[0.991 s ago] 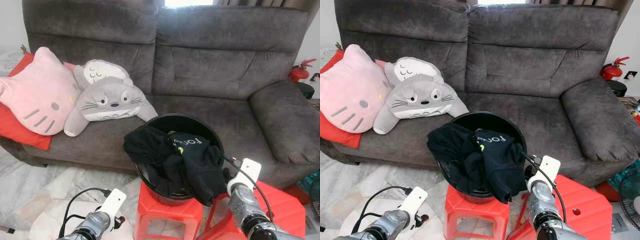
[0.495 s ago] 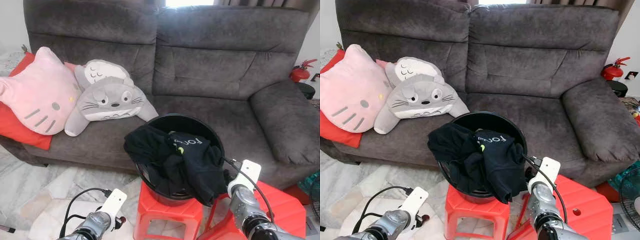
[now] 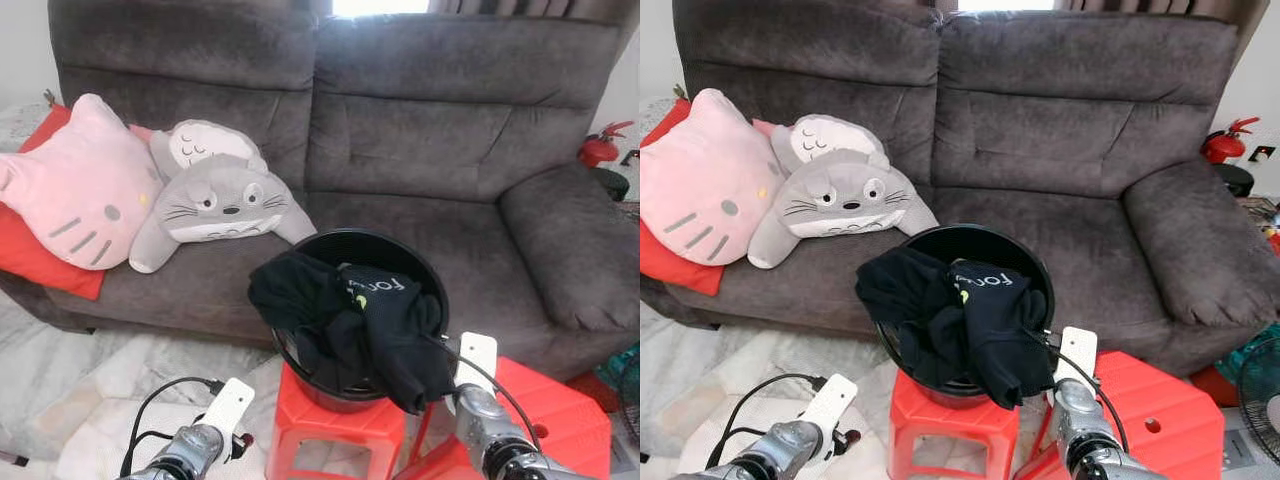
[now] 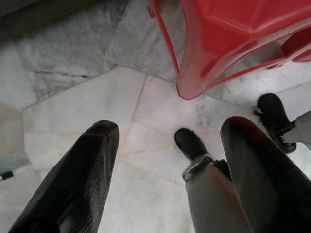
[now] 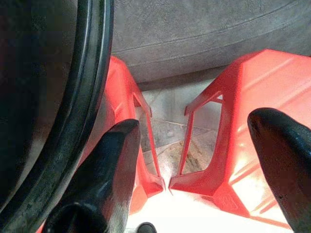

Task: Hang hanger

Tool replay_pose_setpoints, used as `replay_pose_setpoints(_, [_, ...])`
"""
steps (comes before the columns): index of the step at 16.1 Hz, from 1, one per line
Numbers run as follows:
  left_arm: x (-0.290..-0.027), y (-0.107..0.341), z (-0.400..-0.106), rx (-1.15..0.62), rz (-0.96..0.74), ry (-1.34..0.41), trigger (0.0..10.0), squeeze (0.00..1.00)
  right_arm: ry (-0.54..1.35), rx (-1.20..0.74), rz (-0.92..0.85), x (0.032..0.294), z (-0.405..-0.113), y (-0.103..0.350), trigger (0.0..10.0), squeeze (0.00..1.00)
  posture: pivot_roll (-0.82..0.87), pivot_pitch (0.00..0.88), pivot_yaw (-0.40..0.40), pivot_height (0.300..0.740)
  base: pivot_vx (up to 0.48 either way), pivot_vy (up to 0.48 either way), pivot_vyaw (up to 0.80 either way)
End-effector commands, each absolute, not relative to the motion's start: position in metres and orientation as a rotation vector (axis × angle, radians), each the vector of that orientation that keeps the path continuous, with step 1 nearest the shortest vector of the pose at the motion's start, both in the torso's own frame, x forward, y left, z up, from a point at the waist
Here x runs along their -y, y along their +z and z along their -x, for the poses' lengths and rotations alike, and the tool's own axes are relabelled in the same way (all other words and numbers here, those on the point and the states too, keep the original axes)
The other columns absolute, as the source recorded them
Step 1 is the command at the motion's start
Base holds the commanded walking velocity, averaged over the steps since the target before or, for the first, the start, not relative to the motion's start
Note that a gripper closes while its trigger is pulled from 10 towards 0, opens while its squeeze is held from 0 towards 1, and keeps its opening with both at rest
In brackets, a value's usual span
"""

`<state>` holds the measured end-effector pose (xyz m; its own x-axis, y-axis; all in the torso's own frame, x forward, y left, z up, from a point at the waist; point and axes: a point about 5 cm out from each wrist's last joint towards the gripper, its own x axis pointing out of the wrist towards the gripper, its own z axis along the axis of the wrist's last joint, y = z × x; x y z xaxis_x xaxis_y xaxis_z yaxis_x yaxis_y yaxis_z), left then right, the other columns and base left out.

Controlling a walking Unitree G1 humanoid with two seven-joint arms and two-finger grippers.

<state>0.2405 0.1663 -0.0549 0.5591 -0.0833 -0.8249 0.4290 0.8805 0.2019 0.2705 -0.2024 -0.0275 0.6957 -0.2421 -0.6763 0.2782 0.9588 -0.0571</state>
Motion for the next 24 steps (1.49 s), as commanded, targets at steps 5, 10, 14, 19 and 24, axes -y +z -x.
replay_pose_setpoints(5, [-0.174,-0.064,-0.225,-0.966,-0.413,-0.311,10.0,0.0,-0.484,-0.602,-0.142,0.226,-0.266,-0.021,10.0,0.0,-0.18,0.0,-0.026,0.74,0.0,0.0,0.0])
replay_pose_setpoints(10, [-0.185,-0.069,-0.214,-0.987,-0.415,-0.293,10.0,0.0,-0.432,-0.386,-0.115,0.205,-0.283,-0.002,10.0,0.0,-0.17,0.031,-0.002,0.74,0.0,0.0,0.0])
replay_pose_setpoints(14, [-0.193,-0.075,-0.201,-1.007,-0.419,-0.297,10.0,0.0,-0.451,-0.192,-0.114,0.195,-0.276,0.01,10.0,0.0,-0.17,0.079,0.026,0.74,0.0,0.0,0.0])
replay_pose_setpoints(19, [-0.197,-0.076,-0.196,-1.003,-0.412,-0.299,10.0,0.0,-0.31,-0.102,-0.011,0.168,-0.256,0.026,10.0,0.0,-0.16,0.117,0.045,0.74,0.0,0.0,0.0])
replay_pose_setpoints(24, [-0.195,-0.076,-0.197,-0.998,-0.415,-0.309,10.0,0.0,-0.274,-0.277,0.137,0.165,-0.247,0.023,10.0,0.0,-0.15,0.109,0.045,0.74,0.0,0.0,0.0])
